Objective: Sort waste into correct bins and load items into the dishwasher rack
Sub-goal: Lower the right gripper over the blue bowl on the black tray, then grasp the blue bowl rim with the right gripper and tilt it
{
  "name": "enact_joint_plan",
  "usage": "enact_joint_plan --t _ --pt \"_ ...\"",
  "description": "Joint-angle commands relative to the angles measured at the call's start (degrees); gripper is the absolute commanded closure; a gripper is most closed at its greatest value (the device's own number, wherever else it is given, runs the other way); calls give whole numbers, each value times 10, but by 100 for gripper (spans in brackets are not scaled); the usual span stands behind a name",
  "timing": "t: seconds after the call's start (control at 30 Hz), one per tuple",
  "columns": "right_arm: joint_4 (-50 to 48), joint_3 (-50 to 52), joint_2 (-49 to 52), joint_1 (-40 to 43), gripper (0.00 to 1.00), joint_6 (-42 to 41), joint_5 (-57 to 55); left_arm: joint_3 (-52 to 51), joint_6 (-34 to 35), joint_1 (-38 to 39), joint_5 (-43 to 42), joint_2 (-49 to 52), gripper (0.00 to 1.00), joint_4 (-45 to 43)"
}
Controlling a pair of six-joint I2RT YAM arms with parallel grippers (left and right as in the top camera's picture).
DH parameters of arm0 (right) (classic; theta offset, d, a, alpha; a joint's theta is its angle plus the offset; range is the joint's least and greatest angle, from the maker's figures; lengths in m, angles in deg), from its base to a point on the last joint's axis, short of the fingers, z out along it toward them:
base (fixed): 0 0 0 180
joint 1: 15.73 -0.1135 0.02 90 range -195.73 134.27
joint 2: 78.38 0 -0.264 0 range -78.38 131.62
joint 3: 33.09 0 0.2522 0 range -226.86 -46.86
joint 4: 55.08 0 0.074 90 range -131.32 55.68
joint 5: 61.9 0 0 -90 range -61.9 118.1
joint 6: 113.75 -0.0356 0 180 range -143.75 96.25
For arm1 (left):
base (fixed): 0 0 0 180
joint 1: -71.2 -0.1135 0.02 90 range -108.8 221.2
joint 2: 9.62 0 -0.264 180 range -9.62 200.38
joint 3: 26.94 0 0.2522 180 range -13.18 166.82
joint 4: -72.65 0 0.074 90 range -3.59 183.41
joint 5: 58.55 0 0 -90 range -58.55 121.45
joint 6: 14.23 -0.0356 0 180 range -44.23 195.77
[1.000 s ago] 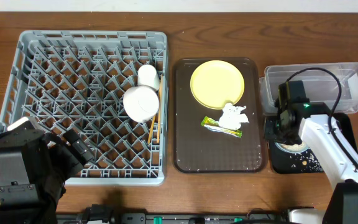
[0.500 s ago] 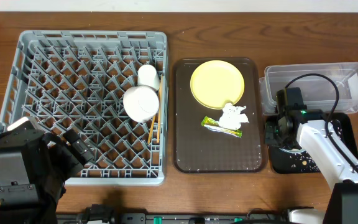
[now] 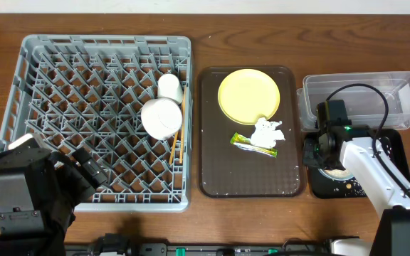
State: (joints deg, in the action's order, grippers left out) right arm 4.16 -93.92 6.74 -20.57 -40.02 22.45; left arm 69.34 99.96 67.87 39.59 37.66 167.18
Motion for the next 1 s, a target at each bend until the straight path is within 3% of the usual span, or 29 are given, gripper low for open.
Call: enact_joint_plan --t 0.0,0.2,0.57,0.97 --pt "-1 7 0 0 89 7 -21 1 1 -3 9 -1 2 0" --pt "-14 7 0 0 83 7 -31 1 1 -3 9 -1 2 0" --pt "-20 7 0 0 99 7 -31 1 1 -3 9 -1 2 0" --pt "72 -58 -59 24 99 4 -29 1 1 -3 9 -1 2 0"
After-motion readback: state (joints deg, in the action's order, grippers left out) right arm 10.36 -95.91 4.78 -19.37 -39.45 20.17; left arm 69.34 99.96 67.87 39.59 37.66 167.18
